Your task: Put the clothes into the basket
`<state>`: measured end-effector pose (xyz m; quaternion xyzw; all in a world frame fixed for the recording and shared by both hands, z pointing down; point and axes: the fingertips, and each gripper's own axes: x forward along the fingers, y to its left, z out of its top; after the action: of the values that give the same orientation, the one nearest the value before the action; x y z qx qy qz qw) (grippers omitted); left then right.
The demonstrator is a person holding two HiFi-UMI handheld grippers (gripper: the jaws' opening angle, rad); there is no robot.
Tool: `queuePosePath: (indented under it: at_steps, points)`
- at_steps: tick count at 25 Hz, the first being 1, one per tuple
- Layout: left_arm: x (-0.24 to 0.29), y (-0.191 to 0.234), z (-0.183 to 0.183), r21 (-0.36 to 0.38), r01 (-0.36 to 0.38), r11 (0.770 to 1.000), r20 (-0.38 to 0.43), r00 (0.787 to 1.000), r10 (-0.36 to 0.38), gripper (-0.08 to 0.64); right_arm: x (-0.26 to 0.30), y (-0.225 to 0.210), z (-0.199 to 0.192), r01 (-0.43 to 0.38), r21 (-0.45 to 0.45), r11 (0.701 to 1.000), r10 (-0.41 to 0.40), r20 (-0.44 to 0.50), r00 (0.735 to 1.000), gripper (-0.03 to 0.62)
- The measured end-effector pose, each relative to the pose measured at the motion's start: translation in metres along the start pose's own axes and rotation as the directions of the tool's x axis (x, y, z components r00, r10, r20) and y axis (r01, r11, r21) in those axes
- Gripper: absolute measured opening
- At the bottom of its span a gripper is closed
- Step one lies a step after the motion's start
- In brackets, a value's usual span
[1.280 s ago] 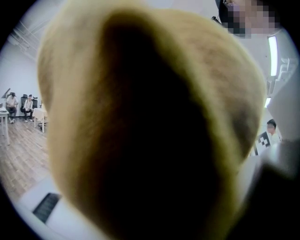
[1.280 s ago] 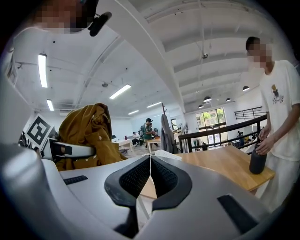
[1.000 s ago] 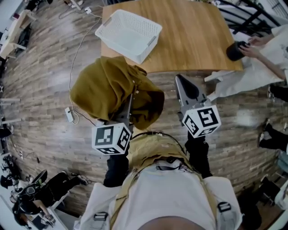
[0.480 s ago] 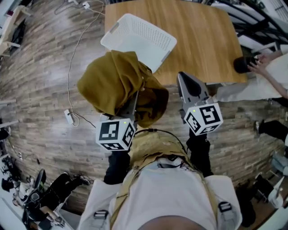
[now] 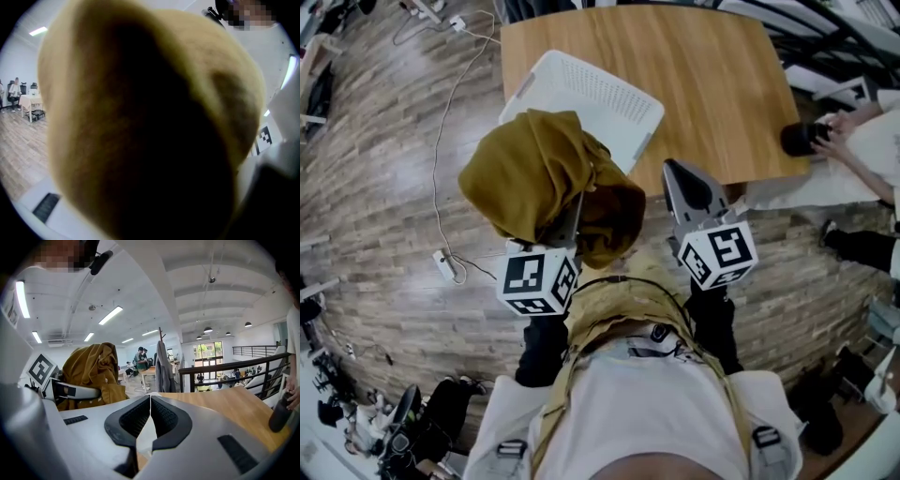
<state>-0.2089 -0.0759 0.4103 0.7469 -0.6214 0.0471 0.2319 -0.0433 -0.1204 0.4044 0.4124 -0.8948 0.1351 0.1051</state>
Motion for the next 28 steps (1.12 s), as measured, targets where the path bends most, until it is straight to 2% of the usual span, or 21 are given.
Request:
queuePosePath:
  at_steps: [4,8,13,16,19,24,28]
  points:
    - [0.021,-0.004,0.011,0.013,-0.016,1.000,-0.001,1.000,0.016,0.268,0.001,-0.024,0.002,0.000,0.020,1.000,0.000,-0.006,1.000,0.021]
    - [0.038,-0.008,0.025,0.057,-0.080,0.995,0.012,0.997,0.080,0.268,0.009,-0.051,0.004,-0.030,0.036,0.999,0.030,-0.001,1.000,0.021]
    - [0.035,-0.007,0.045,0.111,-0.151,0.982,0.029,0.988,0.149,0.268,0.022,-0.057,0.028,-0.102,0.021,0.995,0.101,0.032,0.994,0.021]
    - [0.034,-0.009,0.059,0.148,-0.169,0.974,0.048,0.985,0.164,0.268,0.030,-0.061,0.036,-0.132,0.019,0.991,0.132,0.035,0.991,0.021]
    - [0.030,-0.002,0.067,0.152,-0.185,0.971,0.046,0.983,0.180,0.268,0.039,-0.058,0.040,-0.169,0.037,0.985,0.168,0.027,0.985,0.021]
    - [0.037,0.007,0.084,0.195,-0.188,0.963,0.042,0.982,0.184,0.268,0.055,-0.065,0.044,-0.182,0.038,0.983,0.181,0.010,0.983,0.021]
    - [0.038,0.007,0.086,0.279,-0.135,0.951,0.018,0.991,0.136,0.267,0.059,-0.063,0.033,-0.184,0.039,0.982,0.185,-0.014,0.983,0.021]
